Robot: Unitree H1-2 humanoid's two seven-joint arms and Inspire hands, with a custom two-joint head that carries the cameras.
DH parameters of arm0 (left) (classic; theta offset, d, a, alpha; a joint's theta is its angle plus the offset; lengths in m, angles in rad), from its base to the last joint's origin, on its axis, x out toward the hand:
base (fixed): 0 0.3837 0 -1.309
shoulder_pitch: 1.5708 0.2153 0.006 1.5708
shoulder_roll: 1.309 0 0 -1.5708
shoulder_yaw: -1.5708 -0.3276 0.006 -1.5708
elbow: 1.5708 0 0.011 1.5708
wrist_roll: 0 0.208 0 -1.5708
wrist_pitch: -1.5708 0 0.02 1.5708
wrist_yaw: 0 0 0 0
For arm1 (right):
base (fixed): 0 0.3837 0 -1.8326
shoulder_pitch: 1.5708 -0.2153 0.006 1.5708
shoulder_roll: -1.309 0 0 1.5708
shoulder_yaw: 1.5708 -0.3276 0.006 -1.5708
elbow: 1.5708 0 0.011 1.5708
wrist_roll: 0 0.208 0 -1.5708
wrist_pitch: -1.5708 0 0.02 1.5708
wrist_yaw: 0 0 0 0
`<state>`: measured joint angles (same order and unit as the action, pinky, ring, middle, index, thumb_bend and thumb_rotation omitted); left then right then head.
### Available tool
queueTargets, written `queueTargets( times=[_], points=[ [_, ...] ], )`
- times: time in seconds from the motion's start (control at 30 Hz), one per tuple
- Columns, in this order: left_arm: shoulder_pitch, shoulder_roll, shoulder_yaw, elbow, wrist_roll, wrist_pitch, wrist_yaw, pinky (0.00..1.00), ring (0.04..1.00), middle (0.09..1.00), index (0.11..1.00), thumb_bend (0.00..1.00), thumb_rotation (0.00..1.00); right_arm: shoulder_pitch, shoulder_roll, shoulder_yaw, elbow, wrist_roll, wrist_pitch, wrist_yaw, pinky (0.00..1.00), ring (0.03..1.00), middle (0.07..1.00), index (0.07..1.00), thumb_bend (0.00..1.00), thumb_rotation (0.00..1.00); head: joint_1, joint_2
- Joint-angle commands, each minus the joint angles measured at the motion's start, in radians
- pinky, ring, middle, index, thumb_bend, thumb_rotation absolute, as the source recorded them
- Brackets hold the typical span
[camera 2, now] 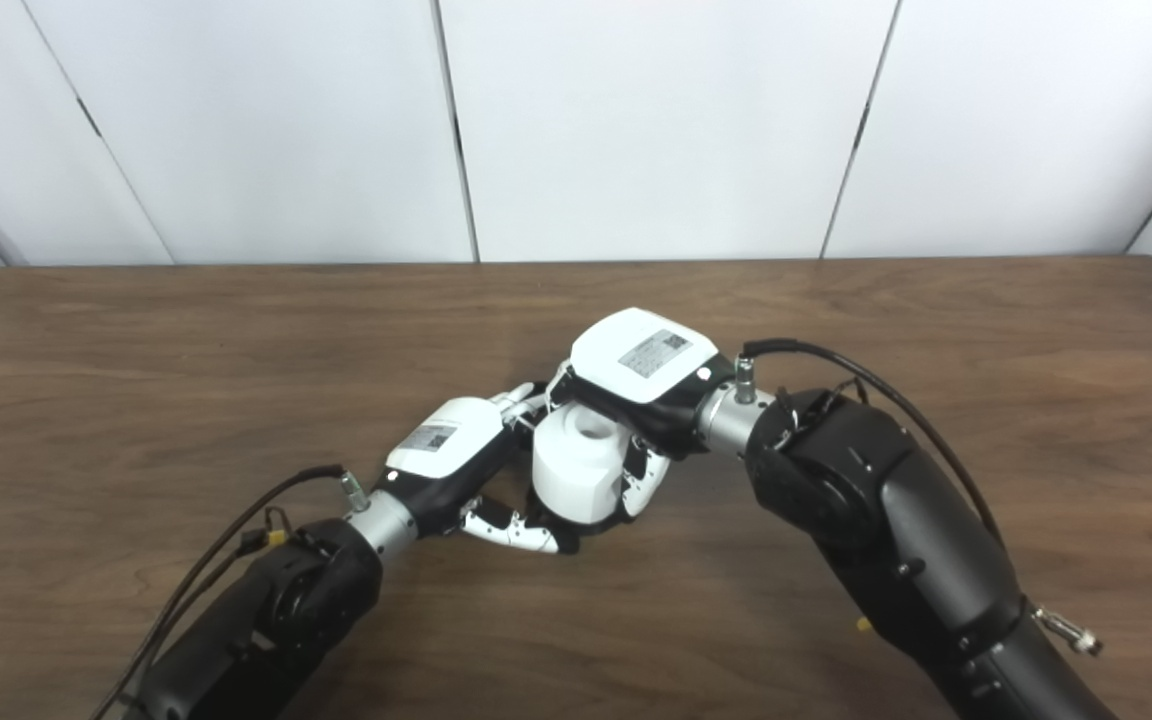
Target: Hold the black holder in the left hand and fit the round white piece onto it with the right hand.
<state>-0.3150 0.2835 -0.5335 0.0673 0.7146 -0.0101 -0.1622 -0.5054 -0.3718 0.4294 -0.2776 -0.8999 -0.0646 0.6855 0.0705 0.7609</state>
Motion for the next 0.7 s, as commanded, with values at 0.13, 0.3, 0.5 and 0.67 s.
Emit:
queueTargets(
  times=[0.13,0.3,0.5,0.67],
  points=[
    [0.033,0.0,-0.04,0.009,0.019,0.017,-0.082,0.96,1.0,0.958,0.487,0.52,0.07,-0.017,-0.026,0.008,0.003,0.008,-0.053,-0.012,0.84,0.78,0.71,0.481,0.53,0.15,0.003,0.007],
    [0.036,0.002,-0.037,0.001,0.017,0.018,-0.081,0.96,1.0,0.956,0.487,0.52,0.07,-0.006,-0.034,0.013,0.001,0.013,-0.067,-0.017,0.83,0.775,0.709,0.481,0.53,0.15,0.007,0.014],
    [0.037,0.002,-0.036,-0.005,0.018,0.027,-0.084,0.95,0.999,0.951,0.487,0.52,0.07,-0.007,-0.05,0.025,-0.001,0.047,-0.086,0.01,0.84,0.784,0.715,0.481,0.53,0.15,0.008,0.019],
    [0.037,0.003,-0.04,-0.012,0.024,0.037,-0.09,0.95,0.999,0.953,0.487,0.52,0.07,-0.007,-0.057,0.033,-0.004,0.052,-0.088,0.013,0.85,0.793,0.721,0.482,0.53,0.15,0.009,0.025]
  ],
)
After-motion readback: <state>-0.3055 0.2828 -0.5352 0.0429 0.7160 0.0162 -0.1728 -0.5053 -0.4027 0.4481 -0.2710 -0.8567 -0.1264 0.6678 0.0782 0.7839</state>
